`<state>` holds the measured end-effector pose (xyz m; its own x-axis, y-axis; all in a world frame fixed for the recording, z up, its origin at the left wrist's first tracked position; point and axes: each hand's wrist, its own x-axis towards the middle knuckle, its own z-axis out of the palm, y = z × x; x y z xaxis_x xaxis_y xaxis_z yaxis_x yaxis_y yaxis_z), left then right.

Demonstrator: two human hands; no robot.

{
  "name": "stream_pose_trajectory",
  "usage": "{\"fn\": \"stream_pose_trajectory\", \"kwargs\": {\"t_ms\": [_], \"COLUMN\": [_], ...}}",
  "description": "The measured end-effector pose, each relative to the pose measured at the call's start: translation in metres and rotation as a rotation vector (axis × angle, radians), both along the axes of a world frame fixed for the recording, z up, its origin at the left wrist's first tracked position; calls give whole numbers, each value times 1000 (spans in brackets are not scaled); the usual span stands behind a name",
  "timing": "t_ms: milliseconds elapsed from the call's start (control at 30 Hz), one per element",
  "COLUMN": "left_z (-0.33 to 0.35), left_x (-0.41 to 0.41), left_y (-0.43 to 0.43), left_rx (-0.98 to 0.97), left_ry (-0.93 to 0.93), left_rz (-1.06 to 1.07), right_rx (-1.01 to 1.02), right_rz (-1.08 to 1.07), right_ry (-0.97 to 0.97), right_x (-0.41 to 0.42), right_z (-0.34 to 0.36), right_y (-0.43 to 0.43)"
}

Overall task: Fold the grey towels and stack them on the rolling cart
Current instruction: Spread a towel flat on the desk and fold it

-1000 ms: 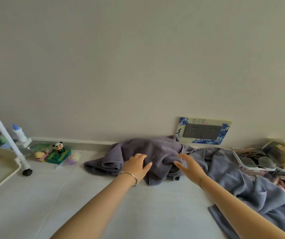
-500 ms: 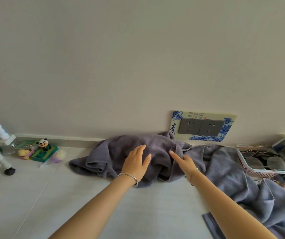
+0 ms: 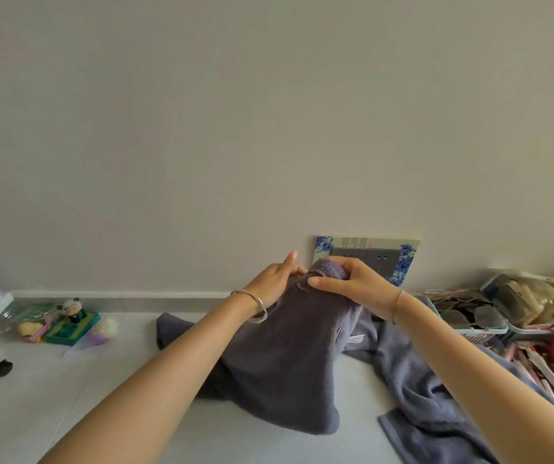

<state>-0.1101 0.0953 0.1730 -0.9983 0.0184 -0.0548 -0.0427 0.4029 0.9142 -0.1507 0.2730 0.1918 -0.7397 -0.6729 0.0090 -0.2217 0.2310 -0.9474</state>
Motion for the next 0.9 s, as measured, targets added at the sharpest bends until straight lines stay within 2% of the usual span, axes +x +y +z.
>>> {"fn": "stream_pose_trajectory", "kwargs": {"t_ms": [167,300,367,433,533,600,700,900], "left_z": [36,65,79,95,120,139,171,216], "left_x": [26,43,51,62,82,95,116,144], "left_y": [0,-12,-22,-32,-47,-56,-65,-83], "left_rx": [-5,-83,-41,16,27,-31,-84,-30], "left_ry": [-17,53,72,97,113,97,104,127], "left_rz": [-89,-150,-131,-121,-150,-185,-212,-226], "right_rx": [26,299,421,449,256,154,56,-100], "right_rz": [26,31,82,142,206,251,301,304], "right_ry": [39,167,111,53,-70,-99,-51,68], "right_x": [22,32,44,55,67,76,95,117], "right_z": [51,74,85,93,105,118,148,192], "right_y": [10,16,24,30,34,32,23,5]}}
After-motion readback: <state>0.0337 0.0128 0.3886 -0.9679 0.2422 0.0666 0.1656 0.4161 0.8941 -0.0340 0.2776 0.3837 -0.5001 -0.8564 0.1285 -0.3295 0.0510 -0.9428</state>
